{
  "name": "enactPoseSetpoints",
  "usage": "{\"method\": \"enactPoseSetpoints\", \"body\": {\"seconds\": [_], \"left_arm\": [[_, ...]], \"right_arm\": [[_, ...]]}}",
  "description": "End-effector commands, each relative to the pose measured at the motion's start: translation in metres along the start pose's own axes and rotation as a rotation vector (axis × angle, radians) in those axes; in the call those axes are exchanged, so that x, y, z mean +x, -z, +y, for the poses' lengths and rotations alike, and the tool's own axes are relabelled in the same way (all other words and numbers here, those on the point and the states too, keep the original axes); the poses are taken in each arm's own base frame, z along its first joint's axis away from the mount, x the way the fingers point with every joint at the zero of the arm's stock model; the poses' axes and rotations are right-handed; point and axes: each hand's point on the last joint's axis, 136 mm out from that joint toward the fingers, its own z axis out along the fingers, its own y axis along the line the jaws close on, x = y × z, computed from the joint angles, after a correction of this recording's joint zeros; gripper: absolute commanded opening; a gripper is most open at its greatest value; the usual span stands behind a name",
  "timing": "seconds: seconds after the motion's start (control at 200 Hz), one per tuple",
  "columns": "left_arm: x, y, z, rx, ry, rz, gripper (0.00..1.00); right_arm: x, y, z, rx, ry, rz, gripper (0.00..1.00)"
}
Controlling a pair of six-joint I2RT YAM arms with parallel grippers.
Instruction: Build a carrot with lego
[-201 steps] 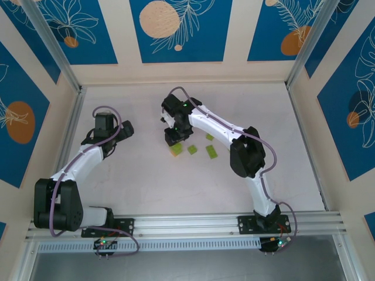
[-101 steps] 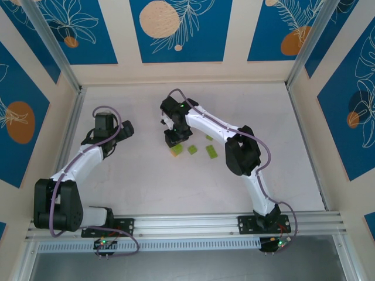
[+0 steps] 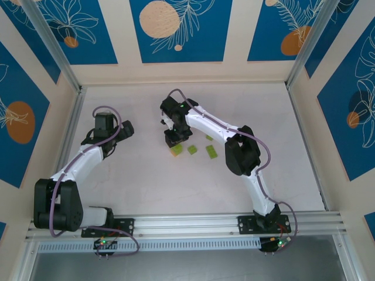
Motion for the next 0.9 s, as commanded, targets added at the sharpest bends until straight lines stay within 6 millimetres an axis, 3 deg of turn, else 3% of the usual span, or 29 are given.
{"method": "enactPoseSetpoints", "body": {"seconds": [0.0,0.89], "left_arm": [[-0.015,0.008,-0.006,0.026,-0.004,-0.036,0.98],[-0.014,0.007,-0.006,0.025,-0.001,-0.034,0.98]], "right_arm": [[0.004,-0.009,0.003,-0.020,0.005,0.027,0.33],[0.023,-0.036,-0.001,-0.031,0.019,0.106,0.32]]}}
